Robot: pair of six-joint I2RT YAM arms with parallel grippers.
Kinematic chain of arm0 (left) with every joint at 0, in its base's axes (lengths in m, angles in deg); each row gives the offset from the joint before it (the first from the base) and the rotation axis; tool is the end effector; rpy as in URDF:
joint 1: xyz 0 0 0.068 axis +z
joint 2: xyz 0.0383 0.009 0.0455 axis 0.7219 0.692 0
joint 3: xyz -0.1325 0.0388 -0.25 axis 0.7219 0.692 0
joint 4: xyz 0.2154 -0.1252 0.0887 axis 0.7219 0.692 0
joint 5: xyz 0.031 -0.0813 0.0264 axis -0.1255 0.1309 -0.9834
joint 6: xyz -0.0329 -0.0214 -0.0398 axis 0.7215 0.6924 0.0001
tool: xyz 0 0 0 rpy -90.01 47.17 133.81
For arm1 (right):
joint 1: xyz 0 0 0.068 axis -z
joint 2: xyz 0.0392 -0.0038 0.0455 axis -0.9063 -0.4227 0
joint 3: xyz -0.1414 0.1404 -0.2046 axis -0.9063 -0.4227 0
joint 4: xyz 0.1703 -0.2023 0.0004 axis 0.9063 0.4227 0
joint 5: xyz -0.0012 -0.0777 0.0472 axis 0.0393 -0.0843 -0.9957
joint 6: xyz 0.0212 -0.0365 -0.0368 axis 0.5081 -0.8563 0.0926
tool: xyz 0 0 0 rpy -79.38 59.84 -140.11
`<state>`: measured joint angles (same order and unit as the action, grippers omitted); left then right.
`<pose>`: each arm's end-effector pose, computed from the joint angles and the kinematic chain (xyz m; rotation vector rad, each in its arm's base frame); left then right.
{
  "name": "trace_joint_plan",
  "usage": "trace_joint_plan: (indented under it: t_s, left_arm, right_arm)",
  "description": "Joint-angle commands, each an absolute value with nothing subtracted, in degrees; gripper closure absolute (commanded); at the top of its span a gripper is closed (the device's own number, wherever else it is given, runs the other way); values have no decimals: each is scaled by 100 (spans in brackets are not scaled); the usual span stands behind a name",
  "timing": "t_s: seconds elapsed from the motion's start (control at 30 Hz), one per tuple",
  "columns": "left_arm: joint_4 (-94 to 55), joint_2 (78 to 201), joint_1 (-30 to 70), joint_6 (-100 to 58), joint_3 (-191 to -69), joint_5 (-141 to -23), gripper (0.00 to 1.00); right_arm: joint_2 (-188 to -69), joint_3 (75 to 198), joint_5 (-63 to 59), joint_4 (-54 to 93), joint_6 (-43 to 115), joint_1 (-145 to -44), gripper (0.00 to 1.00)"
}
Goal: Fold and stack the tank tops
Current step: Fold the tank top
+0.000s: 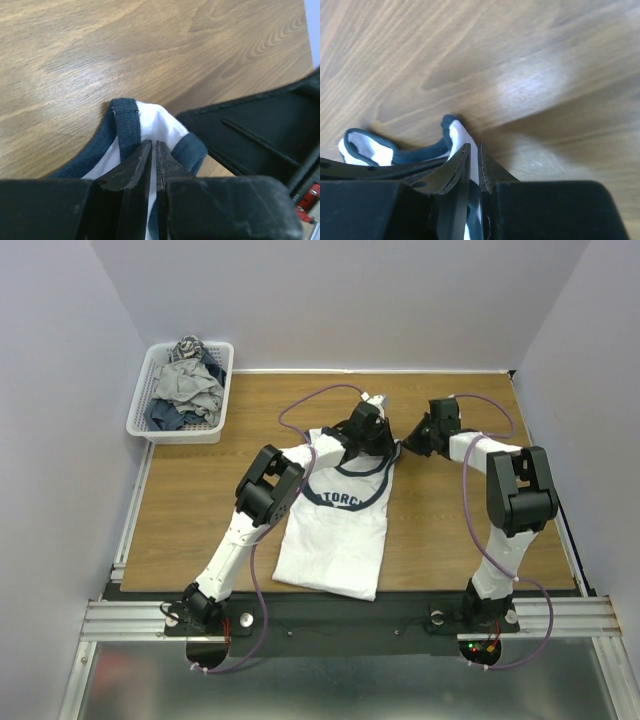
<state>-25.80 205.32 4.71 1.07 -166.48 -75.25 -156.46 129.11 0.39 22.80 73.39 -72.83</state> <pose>0.4274 -0.3912 0.1629 0.3297 2.1135 -1.0689 0.4121 0.0603 0.1795 0.7099 2.3104 0.5408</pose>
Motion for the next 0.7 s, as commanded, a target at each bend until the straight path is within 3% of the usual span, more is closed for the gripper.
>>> trace_joint_plan:
  t_s: [0.0, 0.37, 0.67]
  left_arm:
    - [-2640, 20486, 525, 22, -17019, -7363, 80]
    - [-2675, 20364, 666, 84, -16888, -7503, 80]
    - [-2737, 20021, 903, 66, -16782, -7565, 72]
  right_arm:
    - [-15657, 13105, -340, 1745, 7490, -7238, 83]
    - [-15692, 12964, -472, 1409, 7781, -7246, 84]
    - [-15639, 12841, -472, 1198, 7921, -7246, 85]
